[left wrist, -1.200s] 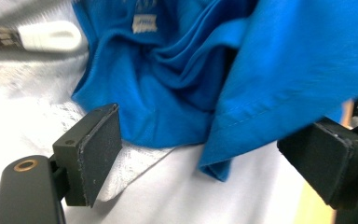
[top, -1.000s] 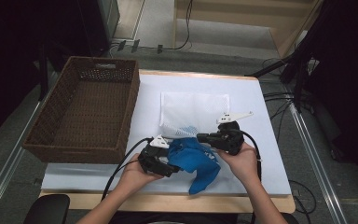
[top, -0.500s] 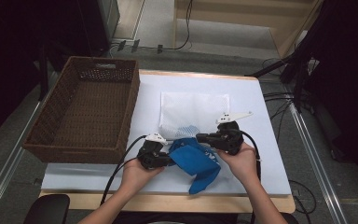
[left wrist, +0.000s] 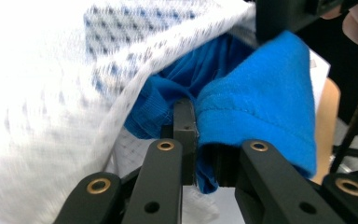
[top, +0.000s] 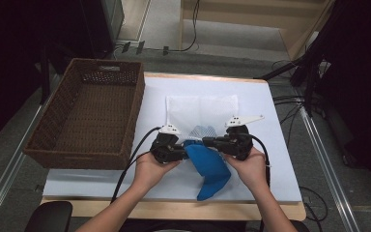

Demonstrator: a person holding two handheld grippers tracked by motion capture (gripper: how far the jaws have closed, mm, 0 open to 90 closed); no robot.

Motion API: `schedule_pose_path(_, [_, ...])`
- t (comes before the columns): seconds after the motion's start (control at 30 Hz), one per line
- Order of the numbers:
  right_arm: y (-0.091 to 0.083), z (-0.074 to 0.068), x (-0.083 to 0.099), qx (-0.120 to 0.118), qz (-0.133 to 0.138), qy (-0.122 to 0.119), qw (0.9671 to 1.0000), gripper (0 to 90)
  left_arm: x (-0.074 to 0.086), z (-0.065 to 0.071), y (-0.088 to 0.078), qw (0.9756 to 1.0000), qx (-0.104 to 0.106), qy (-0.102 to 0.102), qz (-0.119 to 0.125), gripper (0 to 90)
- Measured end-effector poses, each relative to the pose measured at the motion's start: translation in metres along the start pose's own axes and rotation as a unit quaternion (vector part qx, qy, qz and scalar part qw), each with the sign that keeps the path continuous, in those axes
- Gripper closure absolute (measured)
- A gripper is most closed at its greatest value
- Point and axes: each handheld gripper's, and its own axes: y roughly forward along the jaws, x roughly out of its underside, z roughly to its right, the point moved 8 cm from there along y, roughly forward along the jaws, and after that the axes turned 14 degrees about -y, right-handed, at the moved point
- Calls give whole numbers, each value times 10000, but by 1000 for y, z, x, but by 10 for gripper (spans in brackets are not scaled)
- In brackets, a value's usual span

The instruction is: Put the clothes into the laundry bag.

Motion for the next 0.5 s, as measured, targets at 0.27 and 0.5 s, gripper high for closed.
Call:
schedule_pose_path(0.27, [-1,1,1,20,-18,10,10000,900,4,6,-7,9984,-69,126,-553,800])
schedule_pose_path(0.5, [2,-1,1,2,-52,-18,10000,900,0,13,-9,9987,110,178,-455,754])
